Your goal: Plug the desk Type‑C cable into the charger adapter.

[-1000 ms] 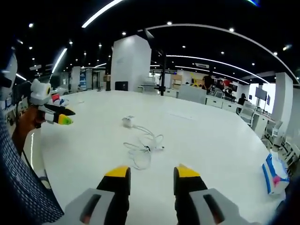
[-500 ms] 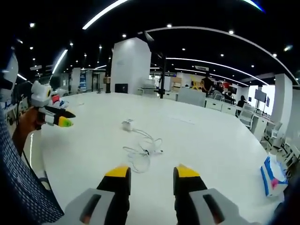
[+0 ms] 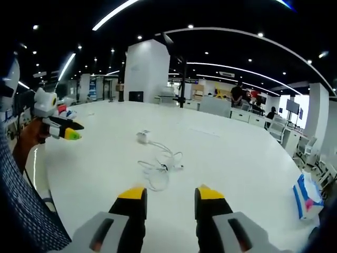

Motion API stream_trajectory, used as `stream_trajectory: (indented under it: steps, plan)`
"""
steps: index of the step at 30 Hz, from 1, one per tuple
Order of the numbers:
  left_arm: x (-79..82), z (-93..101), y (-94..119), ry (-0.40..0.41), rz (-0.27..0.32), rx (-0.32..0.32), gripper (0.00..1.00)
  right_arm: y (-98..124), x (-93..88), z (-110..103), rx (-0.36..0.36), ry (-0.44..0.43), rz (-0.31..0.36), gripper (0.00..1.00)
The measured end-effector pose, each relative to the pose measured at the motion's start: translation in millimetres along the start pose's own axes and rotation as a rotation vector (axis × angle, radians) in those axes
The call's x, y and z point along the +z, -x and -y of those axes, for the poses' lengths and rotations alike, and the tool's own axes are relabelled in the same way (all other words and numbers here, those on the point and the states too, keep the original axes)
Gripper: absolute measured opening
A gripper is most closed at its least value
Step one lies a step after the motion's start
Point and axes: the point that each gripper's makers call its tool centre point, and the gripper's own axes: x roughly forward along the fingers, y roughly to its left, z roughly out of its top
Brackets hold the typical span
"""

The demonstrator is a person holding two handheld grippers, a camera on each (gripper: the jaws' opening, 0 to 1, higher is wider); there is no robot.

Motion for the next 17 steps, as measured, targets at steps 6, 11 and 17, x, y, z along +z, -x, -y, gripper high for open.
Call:
stream_trajectory:
  steps: [6,11,17]
  plan:
    - [0.1,0.5,1.0,0.002,0.004,0.001,0.48,-0.3,-2.5,-0.8,0.0,0.002,-0.008,0.38]
    - [-0.3,1.4,0.8,0.003,0.005,-0.002,0.48,0.7,-3.6,0.4,-0.007,0.002,-0.01,0.38]
    - [-0.2,2.9,0.5,0.0,0.006,-0.007,0.48,1.0,-5.2,1.2,-0.011,0.0,-0.012,0.38]
